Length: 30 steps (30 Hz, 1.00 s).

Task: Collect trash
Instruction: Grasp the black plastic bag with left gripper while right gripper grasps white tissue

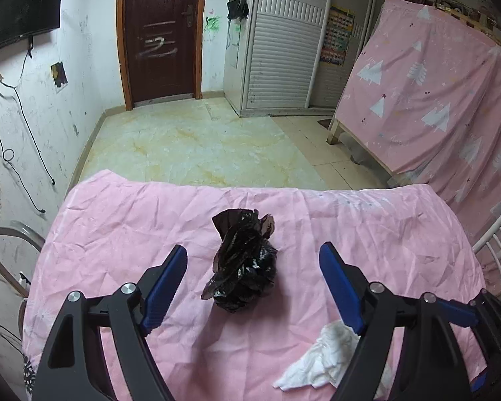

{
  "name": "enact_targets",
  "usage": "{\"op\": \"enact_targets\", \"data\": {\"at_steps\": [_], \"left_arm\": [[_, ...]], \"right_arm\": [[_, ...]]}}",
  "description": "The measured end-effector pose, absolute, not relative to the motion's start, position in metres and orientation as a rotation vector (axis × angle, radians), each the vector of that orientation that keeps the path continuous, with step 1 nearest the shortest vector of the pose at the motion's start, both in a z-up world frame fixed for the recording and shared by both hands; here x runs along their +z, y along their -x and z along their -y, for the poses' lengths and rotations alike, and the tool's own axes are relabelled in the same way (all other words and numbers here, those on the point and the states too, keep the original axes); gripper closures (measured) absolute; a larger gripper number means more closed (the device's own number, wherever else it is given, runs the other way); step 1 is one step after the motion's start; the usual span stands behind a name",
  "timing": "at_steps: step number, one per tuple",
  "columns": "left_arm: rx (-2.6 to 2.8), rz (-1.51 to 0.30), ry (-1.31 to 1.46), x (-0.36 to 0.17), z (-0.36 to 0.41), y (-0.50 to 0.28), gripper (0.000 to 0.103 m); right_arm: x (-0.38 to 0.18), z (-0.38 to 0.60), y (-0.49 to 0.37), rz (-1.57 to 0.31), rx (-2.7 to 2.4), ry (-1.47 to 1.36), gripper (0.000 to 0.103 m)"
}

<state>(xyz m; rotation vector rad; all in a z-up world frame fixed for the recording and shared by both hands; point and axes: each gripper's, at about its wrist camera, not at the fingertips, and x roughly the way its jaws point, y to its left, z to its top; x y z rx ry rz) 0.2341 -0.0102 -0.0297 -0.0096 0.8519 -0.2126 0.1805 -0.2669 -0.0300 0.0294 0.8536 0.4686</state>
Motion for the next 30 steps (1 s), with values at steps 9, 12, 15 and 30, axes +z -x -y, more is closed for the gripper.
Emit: {"op": "enact_targets", "data": {"at_steps": [9,12,15,30], "left_arm": [[-0.215,-0.904,0.036,-0.053,0.009,-0.252,0.031],[-0.21,-0.917,0.029,-0.059,0.011,-0.255,0.031],[-0.201,-0.917,0.019,-0.062,0.012,-0.257,0.033],[-0.167,-0.884,-0.027,-0.051,0.02,-0.233,0.083]], "right_arm": [[-0.05,0.243,-0.194,-0.909,0.503,0.038,0.025],[-0.052,0.24,-0.198,-0.93,0.506,0.042,0.032],[-0.053,0.236,-0.198,-0.932,0.5,0.062,0.032],[-0.043,0.255,-0.184,-0.881,0.429,0.028,0.081]]}}
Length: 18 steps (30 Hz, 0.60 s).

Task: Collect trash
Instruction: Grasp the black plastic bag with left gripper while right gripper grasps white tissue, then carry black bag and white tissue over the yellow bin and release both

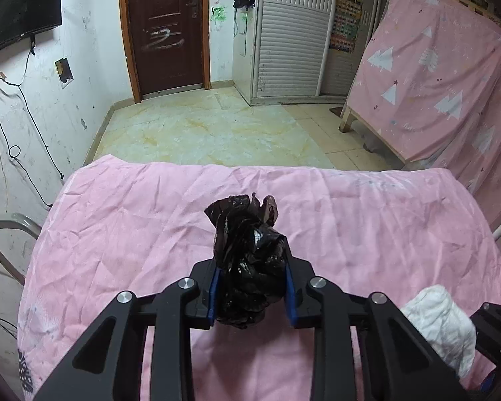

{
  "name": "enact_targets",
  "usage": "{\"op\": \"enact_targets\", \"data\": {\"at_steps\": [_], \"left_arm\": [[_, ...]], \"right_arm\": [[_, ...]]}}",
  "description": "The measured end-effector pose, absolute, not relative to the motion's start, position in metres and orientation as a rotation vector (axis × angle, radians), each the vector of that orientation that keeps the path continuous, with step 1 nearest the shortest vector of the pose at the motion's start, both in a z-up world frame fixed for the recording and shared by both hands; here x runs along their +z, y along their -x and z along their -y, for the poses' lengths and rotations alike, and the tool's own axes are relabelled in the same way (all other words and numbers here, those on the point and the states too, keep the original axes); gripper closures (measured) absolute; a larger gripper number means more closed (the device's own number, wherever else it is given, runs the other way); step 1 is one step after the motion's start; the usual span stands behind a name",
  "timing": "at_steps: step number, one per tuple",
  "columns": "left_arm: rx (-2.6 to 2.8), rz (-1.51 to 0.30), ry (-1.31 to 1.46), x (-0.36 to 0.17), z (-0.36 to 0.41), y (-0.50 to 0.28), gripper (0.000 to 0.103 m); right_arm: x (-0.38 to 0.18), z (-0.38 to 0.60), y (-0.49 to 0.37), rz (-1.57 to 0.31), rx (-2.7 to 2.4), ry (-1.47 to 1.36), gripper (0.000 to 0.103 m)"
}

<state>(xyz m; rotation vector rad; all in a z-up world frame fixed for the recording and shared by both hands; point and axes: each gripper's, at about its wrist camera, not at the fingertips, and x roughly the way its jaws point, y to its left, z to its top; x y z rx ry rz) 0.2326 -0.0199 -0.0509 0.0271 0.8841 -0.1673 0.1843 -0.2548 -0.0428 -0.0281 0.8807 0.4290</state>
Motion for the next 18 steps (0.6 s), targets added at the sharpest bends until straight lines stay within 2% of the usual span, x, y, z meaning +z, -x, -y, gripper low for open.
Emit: {"op": "enact_targets", "data": {"at_steps": [18], "left_arm": [[-0.326,-0.78,-0.047,0.008,0.085,-0.136,0.083]], "right_arm": [[0.007,0.387,-0.122,-0.676,0.249,-0.175,0.08]]}}
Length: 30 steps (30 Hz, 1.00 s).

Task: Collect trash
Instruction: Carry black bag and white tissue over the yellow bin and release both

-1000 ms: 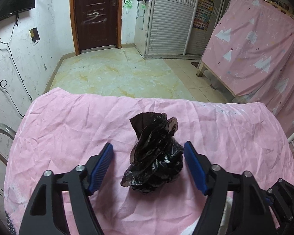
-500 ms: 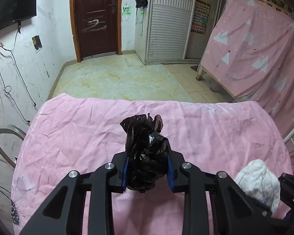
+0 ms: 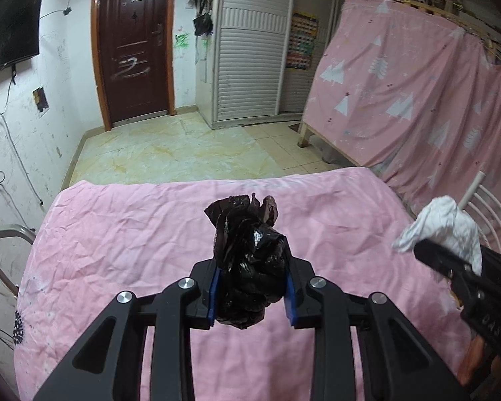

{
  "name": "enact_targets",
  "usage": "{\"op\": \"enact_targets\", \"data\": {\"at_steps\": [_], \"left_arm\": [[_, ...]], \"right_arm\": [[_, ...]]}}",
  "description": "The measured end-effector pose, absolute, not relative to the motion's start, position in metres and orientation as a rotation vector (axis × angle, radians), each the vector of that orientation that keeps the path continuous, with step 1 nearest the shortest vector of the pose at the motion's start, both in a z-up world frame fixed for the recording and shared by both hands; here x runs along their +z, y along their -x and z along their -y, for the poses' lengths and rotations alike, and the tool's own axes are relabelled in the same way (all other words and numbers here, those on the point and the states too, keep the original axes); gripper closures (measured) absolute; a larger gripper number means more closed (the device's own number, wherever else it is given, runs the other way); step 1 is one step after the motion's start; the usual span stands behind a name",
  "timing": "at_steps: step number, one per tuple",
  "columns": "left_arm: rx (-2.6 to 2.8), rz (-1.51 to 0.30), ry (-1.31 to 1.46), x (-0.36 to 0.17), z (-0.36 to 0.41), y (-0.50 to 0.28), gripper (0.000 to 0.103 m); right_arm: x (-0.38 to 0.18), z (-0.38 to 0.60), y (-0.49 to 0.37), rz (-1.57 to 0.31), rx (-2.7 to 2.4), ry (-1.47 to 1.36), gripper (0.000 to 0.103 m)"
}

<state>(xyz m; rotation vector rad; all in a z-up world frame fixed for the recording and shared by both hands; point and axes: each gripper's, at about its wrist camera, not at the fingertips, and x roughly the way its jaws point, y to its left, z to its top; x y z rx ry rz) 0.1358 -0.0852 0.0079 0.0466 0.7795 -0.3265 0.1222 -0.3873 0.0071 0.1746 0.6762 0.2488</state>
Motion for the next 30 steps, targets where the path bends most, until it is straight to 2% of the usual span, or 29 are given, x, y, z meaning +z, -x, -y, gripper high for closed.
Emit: {"op": "enact_targets", "data": {"at_steps": [11,30], "left_arm": [[-0.508,-0.766,-0.078,0.018,0.169,-0.082,0.083],[-0.746,-0.831,-0.199,-0.009,0.289,-0.023,0.083]], "right_arm": [[0.008,0.495,-0.063,-0.597,0.049,-0.278,0.08],[-0.045,0.61,0.001,-0.608,-0.142,-0.433,0.08]]}}
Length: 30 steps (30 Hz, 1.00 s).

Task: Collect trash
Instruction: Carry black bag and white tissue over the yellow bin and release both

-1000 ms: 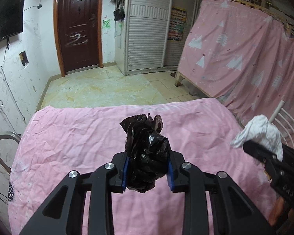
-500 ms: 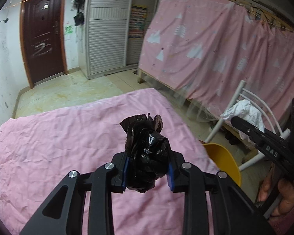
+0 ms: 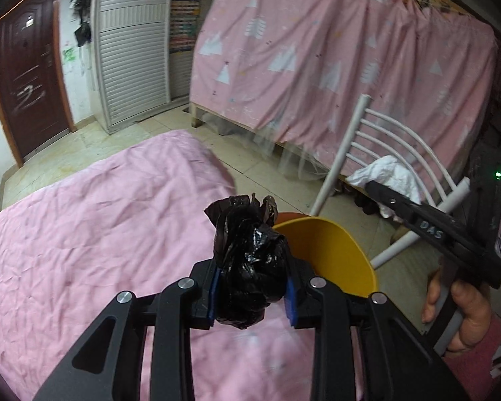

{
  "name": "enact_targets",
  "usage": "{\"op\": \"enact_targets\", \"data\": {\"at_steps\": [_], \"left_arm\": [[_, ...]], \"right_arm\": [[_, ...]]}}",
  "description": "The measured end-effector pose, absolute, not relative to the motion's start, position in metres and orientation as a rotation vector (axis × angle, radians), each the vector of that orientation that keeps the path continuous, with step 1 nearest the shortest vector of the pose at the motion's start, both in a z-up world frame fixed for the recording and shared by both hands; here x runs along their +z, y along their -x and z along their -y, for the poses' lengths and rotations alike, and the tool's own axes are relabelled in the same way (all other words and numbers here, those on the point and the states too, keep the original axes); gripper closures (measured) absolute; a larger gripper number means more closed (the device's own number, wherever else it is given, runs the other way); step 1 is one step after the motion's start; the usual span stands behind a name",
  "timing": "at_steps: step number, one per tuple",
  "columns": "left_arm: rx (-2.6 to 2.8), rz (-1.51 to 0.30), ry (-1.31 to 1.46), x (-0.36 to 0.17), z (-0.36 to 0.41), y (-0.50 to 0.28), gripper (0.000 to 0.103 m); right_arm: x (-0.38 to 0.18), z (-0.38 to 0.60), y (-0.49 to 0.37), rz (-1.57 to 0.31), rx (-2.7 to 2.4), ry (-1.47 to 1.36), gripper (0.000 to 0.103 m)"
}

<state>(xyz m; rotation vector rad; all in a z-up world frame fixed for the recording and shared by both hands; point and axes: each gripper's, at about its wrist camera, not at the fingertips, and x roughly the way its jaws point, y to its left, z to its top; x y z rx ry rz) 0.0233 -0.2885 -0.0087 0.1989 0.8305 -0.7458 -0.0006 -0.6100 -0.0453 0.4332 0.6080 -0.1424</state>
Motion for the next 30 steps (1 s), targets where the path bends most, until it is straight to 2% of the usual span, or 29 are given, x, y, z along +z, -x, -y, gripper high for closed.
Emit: {"op": "enact_targets", "data": {"at_steps": [4,6,8,10,18,19,21,23,25,30], "left_arm": [[-0.78,-0.838,-0.228,-0.013,0.312,-0.013,0.083],[-0.794,-0.844,-0.238,-0.015,0.322,-0.009,0.083],[-0.806,-0.848,-0.252,-0.017,0.33,-0.006,0.083],[-0.823,-0.85,-0.271,-0.021,0.341,-0.001,0.083],[-0.886,-0.854,-0.309,-0.03,0.373,0.014,0.082],[-0.893,-0.857,-0.312,-0.032,0.376,0.016,0.08],[-0.905,-0.869,-0.312,-0.034,0.379,0.017,0.068],[-0.908,-0.863,-0.316,-0.035,0.381,0.017,0.041],[-0.906,-0.858,-0.313,-0.036,0.379,0.016,0.036],[-0.885,-0.862,-0.29,-0.035,0.368,0.009,0.035]], "right_arm": [[-0.057,0.62,0.003,-0.627,-0.151,-0.448,0.077],[-0.062,0.626,0.003,-0.635,-0.149,-0.461,0.071],[-0.063,0.629,0.004,-0.635,-0.15,-0.468,0.061],[-0.064,0.632,0.005,-0.63,-0.154,-0.474,0.056],[-0.056,0.644,0.014,-0.576,-0.192,-0.51,0.055],[-0.055,0.646,0.016,-0.566,-0.203,-0.518,0.054],[-0.053,0.649,0.018,-0.557,-0.208,-0.527,0.051],[-0.052,0.651,0.02,-0.55,-0.212,-0.529,0.051],[-0.05,0.649,0.021,-0.545,-0.213,-0.531,0.05],[-0.047,0.643,0.02,-0.539,-0.203,-0.517,0.036]]}}
